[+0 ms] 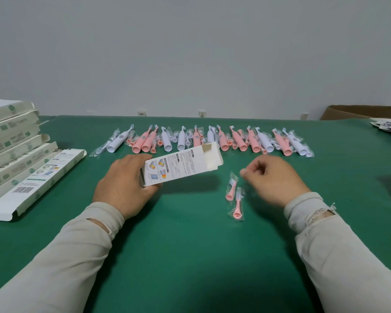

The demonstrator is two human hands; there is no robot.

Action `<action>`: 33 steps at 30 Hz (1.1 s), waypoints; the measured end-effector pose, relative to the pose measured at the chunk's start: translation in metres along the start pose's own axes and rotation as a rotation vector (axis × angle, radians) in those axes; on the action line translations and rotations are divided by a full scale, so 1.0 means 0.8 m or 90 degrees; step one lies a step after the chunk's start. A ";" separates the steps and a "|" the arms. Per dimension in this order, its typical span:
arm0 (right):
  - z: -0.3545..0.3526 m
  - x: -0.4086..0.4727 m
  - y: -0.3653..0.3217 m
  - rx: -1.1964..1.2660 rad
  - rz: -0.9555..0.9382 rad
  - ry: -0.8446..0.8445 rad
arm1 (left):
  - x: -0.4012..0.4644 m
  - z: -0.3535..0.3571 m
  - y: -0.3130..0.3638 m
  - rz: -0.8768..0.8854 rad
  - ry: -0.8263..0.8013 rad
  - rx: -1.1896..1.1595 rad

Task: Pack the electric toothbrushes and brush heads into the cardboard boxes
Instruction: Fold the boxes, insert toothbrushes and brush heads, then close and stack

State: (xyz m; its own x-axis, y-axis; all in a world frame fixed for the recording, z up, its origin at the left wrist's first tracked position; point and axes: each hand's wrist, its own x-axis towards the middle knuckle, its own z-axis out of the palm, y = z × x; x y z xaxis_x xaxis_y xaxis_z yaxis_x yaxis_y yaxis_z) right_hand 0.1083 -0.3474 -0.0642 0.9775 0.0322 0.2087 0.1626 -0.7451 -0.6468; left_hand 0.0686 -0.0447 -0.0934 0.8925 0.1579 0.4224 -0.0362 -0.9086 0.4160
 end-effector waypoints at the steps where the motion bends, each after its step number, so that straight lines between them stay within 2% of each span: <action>1: 0.005 -0.003 0.000 -0.057 0.025 -0.067 | 0.000 0.000 0.000 -0.002 -0.001 0.002; 5: 0.013 -0.014 -0.010 -0.205 0.040 -0.232 | 0.000 0.002 0.001 -0.007 -0.003 0.001; 7: 0.010 -0.014 -0.010 -0.205 0.043 -0.244 | 0.000 0.002 0.001 -0.008 -0.003 -0.001; 9: 0.006 -0.012 -0.007 -0.169 0.045 -0.209 | 0.000 0.002 0.002 -0.009 -0.003 -0.002; 11: 0.003 -0.007 -0.005 -0.039 0.042 -0.111 | -0.001 0.002 0.003 -0.007 -0.005 0.000; 14: -0.002 -0.007 -0.018 0.329 -0.009 0.034 | -0.002 0.000 0.005 -0.003 -0.011 -0.001; 16: 0.000 -0.016 -0.032 0.565 -0.042 0.038 | -0.002 0.000 0.007 0.002 -0.011 0.007; 18: 0.006 -0.024 -0.040 0.649 -0.075 0.045 | -0.002 -0.001 0.007 0.005 -0.012 0.021; 25: 0.026 -0.030 -0.048 0.532 -0.130 0.203 | -0.002 0.000 0.008 0.014 -0.024 0.025; 33: 0.039 -0.031 -0.047 0.472 -0.088 0.178 | -0.005 0.002 0.014 0.039 -0.052 0.024</action>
State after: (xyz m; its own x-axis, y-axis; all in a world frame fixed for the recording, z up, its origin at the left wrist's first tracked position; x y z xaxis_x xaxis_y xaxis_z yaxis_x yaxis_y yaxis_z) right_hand 0.0819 -0.2996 -0.0678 0.8882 -0.1493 0.4345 0.4222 -0.1076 -0.9001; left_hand 0.0652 -0.0563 -0.0919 0.9230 0.0717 0.3781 -0.0752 -0.9299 0.3600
